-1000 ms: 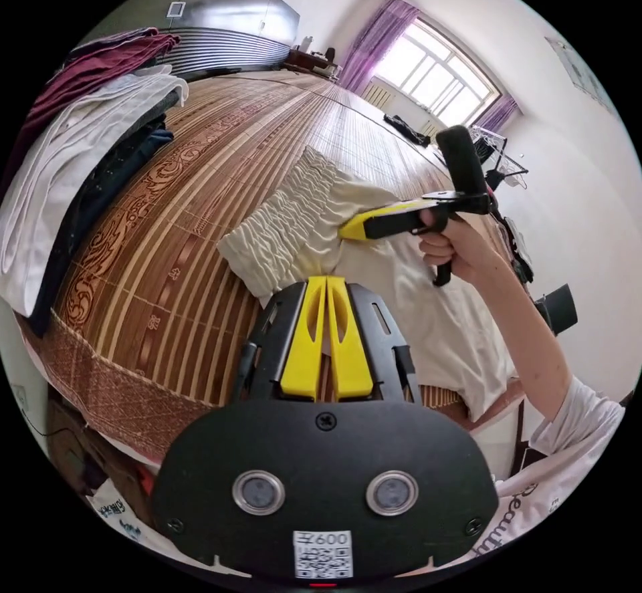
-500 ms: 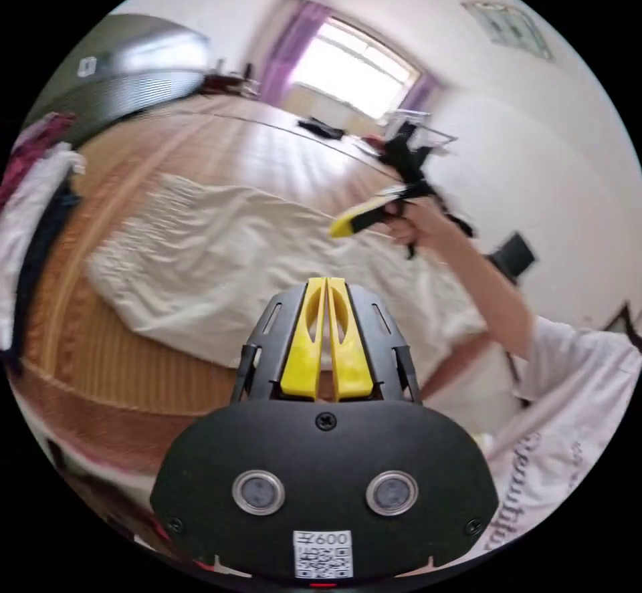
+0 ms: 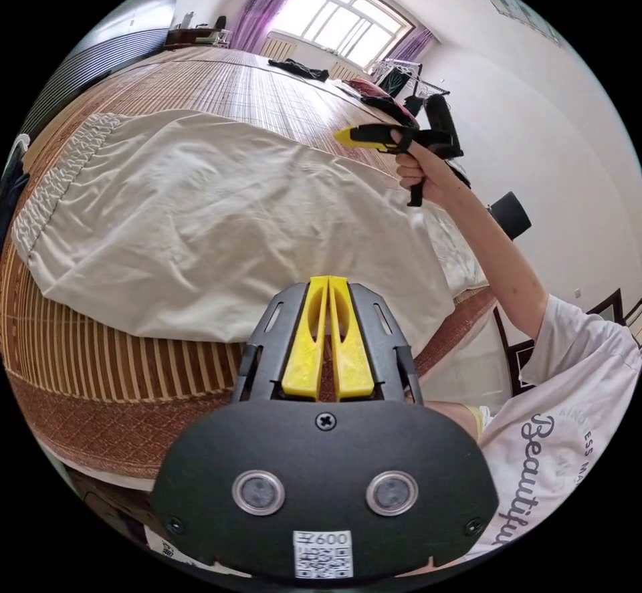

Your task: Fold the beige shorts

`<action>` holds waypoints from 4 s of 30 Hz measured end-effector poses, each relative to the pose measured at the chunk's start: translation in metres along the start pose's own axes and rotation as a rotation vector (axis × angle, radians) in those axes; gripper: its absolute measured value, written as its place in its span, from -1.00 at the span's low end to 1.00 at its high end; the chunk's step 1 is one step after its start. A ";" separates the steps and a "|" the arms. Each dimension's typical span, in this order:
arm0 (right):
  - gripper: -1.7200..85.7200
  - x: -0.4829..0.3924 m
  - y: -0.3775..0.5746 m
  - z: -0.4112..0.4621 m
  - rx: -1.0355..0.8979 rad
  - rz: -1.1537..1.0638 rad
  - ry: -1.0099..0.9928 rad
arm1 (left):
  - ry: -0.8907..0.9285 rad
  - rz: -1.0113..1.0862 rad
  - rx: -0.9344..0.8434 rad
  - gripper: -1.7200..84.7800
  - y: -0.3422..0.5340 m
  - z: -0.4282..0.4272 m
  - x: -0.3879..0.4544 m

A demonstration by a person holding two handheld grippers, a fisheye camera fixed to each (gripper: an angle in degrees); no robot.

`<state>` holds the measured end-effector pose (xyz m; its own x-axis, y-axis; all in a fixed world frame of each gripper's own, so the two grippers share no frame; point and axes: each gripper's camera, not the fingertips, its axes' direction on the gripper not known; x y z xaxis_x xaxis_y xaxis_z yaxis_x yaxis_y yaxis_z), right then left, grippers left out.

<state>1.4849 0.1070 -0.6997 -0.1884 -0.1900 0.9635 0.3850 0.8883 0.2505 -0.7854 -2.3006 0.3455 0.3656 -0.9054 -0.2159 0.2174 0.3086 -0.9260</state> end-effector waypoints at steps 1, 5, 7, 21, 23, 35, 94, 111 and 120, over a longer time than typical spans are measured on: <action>-0.98 -0.010 0.000 0.020 -0.161 -0.070 -0.118 | 0.000 -0.002 0.006 -0.95 0.005 0.005 -0.001; -0.98 -0.009 0.005 0.043 -0.301 -0.025 -0.206 | 0.015 -0.002 -0.009 -0.95 0.019 0.022 -0.005; -0.98 0.004 0.007 0.020 -0.139 0.107 -0.101 | 0.022 -0.003 -0.027 -0.95 0.023 0.030 -0.006; -0.98 -0.200 0.103 0.034 -0.271 -0.213 -0.193 | -0.027 0.321 -0.049 -0.81 0.110 0.079 0.136; -0.98 -0.217 0.109 0.051 -0.313 -0.219 -0.210 | -0.197 0.412 -0.056 -0.85 0.133 0.113 0.165; -0.98 -0.206 0.071 -0.008 0.024 0.027 0.267 | -0.265 0.374 -0.182 -0.93 0.170 0.176 0.152; -0.98 -0.315 0.168 0.018 -0.048 0.009 0.106 | -0.264 0.233 -0.019 -0.94 0.226 0.110 -0.005; -0.98 -0.286 0.283 -0.063 0.278 0.163 0.149 | -0.269 0.056 0.045 -0.82 0.318 0.045 0.039; -0.98 -0.286 0.290 -0.035 0.227 0.104 0.084 | -0.220 -0.027 0.164 -0.80 0.331 0.041 0.045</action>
<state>1.6816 0.4041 -0.8993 -0.0794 -0.1179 0.9898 0.1842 0.9742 0.1308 -0.6597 -2.2276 0.0416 0.5413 -0.8345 -0.1025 0.3673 0.3444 -0.8640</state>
